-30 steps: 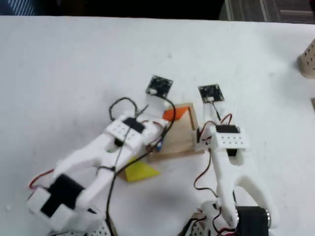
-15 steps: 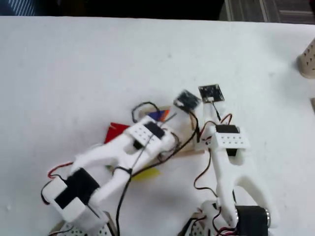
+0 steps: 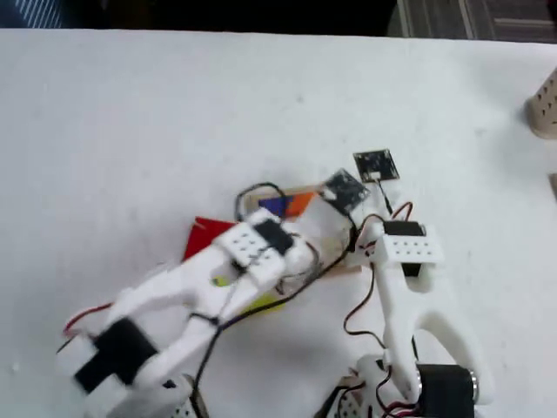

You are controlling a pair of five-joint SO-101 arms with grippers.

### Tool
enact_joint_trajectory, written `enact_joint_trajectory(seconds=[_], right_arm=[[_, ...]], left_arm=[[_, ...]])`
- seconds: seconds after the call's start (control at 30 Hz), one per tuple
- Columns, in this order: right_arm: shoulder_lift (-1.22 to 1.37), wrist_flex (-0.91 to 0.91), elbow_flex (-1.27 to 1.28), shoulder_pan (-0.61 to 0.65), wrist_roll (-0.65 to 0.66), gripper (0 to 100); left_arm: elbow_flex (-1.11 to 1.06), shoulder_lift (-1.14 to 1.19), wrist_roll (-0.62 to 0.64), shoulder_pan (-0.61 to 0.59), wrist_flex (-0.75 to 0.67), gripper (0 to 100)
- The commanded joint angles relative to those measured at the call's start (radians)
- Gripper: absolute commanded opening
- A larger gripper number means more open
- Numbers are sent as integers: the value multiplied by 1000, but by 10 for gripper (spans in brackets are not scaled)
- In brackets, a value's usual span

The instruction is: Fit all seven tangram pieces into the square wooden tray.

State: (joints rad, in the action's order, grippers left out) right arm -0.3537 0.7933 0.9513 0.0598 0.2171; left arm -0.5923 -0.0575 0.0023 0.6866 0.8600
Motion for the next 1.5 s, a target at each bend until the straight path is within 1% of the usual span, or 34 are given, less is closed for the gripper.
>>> enact_joint_trajectory(seconds=[0.0, 0.1, 0.2, 0.3, 0.43, 0.6, 0.8, 1.03, 1.13, 1.3, 1.37, 1.47], right_arm=[[-38, -13, -44, 13, 9, 18], [-38, -13, -41, 21, 9, 18], [-38, -13, -41, 21, 9, 18], [-38, -13, -41, 19, 9, 18], [-38, -13, -41, 16, 9, 18], [-38, -13, -41, 18, 9, 18], [-38, -13, -41, 19, 9, 18], [-39, -13, -41, 18, 9, 18], [-39, -13, -41, 19, 9, 18], [-41, -12, -41, 19, 9, 18], [-41, -12, -41, 19, 9, 18], [-41, -12, -41, 19, 9, 18]], left_arm=[[-117, -228, -12, -48, -17, 20], [-190, -209, -11, -21, -41, 20], [-190, -122, -11, 1, -32, 20], [-120, -10, -8, -2, -28, 20], [5, 114, -6, -2, 68, 20], [89, 186, -5, -71, 97, 20], [135, 189, -5, -139, 86, 20], [147, 186, -3, -220, 21, 20], [147, 170, -2, -211, 26, 20], [94, 45, 80, -134, 15, 20], [46, -15, 80, -99, -23, 20], [-44, -84, 83, -74, -140, 20]])
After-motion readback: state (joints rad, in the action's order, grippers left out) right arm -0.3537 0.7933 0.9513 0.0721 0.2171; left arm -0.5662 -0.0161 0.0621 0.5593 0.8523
